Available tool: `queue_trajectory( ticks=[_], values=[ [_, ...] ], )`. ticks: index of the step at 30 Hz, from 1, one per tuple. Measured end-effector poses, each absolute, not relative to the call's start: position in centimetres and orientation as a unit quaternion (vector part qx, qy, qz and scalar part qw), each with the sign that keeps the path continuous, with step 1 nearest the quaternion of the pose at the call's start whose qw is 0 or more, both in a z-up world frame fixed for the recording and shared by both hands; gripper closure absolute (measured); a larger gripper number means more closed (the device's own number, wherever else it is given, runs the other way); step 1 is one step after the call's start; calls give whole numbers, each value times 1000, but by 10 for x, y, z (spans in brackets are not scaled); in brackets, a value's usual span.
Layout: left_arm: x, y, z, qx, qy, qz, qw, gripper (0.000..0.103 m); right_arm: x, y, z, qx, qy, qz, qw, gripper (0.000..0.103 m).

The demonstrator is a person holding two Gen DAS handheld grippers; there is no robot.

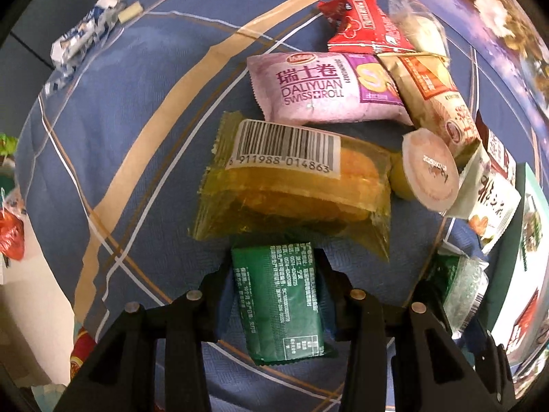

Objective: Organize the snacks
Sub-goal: 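Grasp the dark green pack with the left tool while the right tool grasps the pale green pack, then carry both green packs into the white tray and open both tools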

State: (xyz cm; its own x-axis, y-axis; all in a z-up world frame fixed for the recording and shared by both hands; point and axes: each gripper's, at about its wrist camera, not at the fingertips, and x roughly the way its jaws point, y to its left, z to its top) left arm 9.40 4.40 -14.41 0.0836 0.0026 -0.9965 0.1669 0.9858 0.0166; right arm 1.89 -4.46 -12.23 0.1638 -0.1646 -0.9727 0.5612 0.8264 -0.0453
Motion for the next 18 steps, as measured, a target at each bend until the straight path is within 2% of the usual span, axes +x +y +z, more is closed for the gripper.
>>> queue_trajectory(
  ticks=[14,18],
  values=[
    [61,48,-132,77,662,-84,741,62,-22,-43,-121,180,608,-245,733,51],
    [48,32,-126,50,677,-109,726,62,-27,-50,-113,192,600,-247,736,51]
  ],
)
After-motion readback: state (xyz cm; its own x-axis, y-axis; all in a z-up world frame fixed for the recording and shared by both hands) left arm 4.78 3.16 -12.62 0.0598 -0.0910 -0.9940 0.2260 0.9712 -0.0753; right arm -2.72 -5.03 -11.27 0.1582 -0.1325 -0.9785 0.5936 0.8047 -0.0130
